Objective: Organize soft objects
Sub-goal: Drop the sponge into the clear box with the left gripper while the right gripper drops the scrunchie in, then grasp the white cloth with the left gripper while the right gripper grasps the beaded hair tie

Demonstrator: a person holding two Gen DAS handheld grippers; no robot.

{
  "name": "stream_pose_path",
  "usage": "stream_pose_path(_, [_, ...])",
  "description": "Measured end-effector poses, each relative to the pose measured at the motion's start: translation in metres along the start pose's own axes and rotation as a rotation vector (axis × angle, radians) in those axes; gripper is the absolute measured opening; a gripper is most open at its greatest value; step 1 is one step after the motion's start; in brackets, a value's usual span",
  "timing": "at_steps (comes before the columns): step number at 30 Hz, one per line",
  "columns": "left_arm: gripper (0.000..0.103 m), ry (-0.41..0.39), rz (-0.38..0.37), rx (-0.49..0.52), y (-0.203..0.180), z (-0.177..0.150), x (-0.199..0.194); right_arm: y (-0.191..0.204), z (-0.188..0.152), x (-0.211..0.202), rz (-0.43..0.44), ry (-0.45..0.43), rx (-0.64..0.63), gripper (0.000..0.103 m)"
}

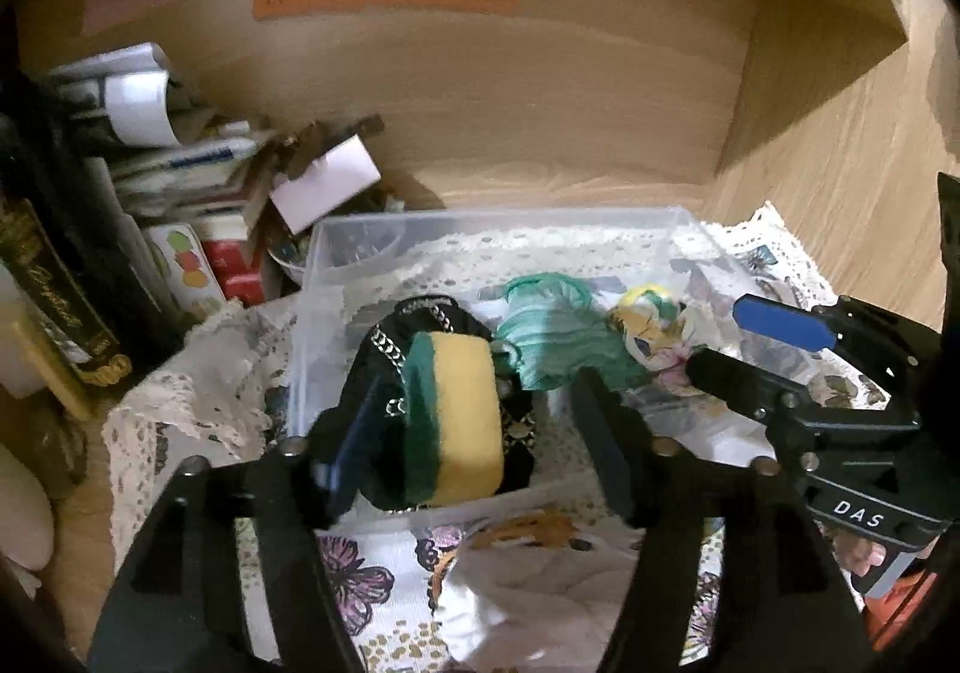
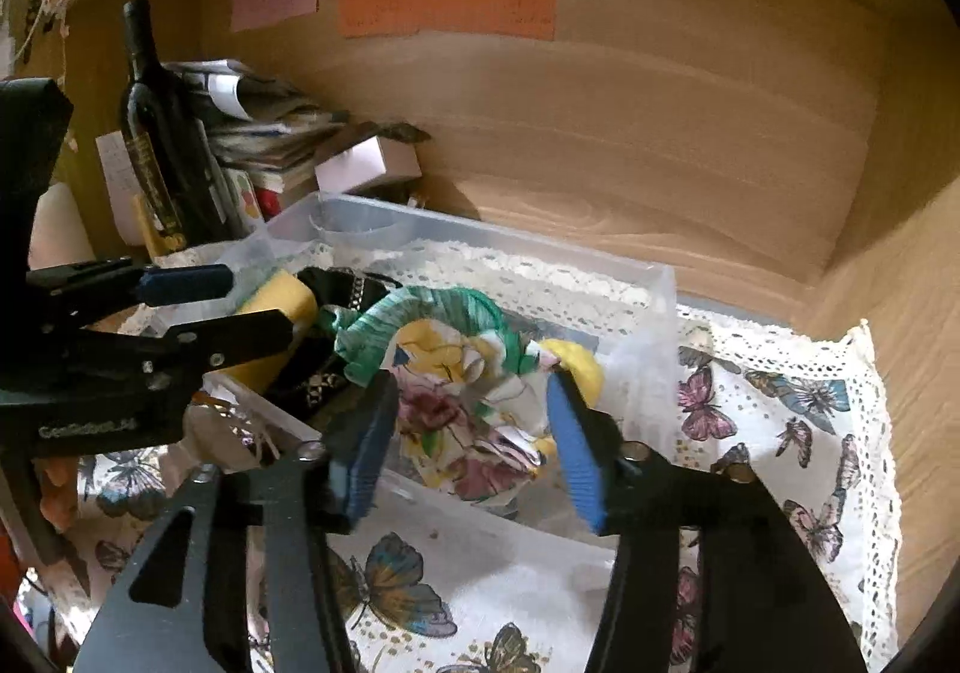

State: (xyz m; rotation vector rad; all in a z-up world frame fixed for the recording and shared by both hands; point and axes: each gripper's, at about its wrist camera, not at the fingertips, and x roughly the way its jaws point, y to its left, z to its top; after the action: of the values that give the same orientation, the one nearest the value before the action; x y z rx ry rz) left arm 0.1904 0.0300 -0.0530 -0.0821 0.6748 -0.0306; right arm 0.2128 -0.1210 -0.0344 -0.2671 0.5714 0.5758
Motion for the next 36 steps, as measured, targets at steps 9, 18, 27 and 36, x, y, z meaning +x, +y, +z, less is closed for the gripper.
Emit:
stream_pose_path(9, [0.103, -0.11, 0.01, -0.023, -0.001, 0.001, -0.052, -0.003, -0.005, -0.044, 0.005, -0.097, -0.001, 0.064])
stream_pose_path(18, [0.103, -0.053, 0.009, 0.006, -0.003, -0.029, -0.06, 0.008, -0.04, -0.059, 0.054, -0.056, -0.041, 0.064])
stream_pose_path(27, [0.103, 0.117, 0.016, 0.058, -0.006, -0.068, -0.023, 0.02, -0.076, -0.036, 0.142, 0.091, -0.077, 0.061])
stream_pose_path(36, [0.067, 0.157, -0.068, 0.102, -0.015, -0.081, -0.006, 0.034, -0.093, -0.01, 0.183, 0.226, -0.134, 0.033])
